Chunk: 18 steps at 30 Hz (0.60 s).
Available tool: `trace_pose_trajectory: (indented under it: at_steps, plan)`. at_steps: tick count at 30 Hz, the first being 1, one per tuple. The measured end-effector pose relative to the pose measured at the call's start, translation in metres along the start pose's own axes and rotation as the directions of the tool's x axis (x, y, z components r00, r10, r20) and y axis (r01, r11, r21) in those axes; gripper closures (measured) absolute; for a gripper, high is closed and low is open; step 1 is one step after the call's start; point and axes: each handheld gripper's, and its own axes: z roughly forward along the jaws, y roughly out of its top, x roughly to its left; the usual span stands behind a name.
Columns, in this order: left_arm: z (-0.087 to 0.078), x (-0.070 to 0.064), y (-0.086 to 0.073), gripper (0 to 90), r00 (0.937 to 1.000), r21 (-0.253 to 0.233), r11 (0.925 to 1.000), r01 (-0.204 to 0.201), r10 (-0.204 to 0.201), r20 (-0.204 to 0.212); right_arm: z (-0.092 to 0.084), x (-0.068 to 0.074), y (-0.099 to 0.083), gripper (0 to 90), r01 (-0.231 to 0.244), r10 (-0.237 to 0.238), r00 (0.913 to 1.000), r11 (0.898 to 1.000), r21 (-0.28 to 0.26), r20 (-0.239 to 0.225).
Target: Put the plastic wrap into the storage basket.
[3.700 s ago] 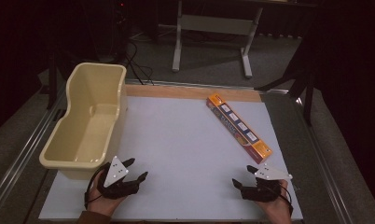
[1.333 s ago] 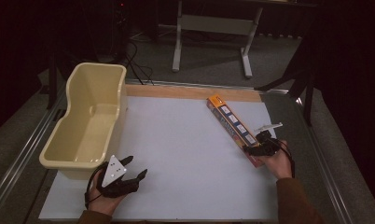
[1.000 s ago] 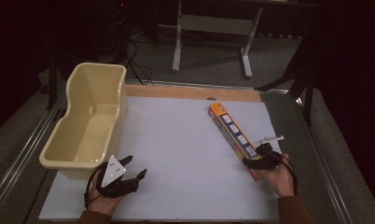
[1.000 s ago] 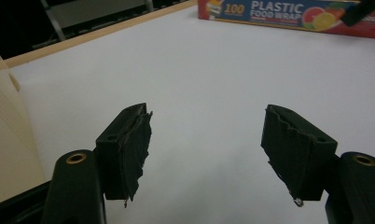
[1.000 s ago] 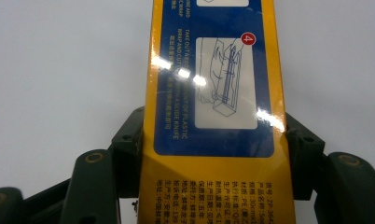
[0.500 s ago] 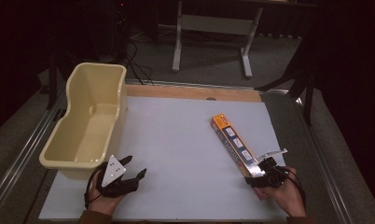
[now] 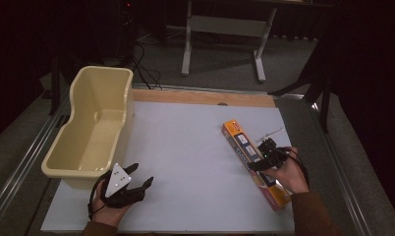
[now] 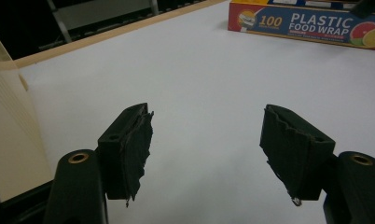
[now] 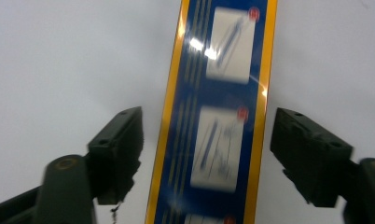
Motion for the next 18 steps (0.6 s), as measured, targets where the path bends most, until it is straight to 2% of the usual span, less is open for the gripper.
trace_pose_trajectory:
  at_steps: [8,17,18]
  plan:
    - [-0.001,0.0,0.0,33.2,1.0,-0.005,1.0,0.0,0.0,-0.003,0.021,-0.007,0.03,29.9,-0.009,0.01,0.9999,0.996,0.086,-0.013]
    - [-0.001,0.0,0.0,33.2,1.0,-0.005,1.0,-0.001,0.001,0.0,0.042,-0.009,0.039,31.0,-0.012,0.02,0.999,0.983,0.181,-0.04]
    - [-0.001,0.0,0.0,33.2,1.0,-0.006,1.0,-0.001,0.001,0.001,0.047,-0.011,0.04,32.5,-0.015,0.026,0.9985,0.978,0.209,-0.048]
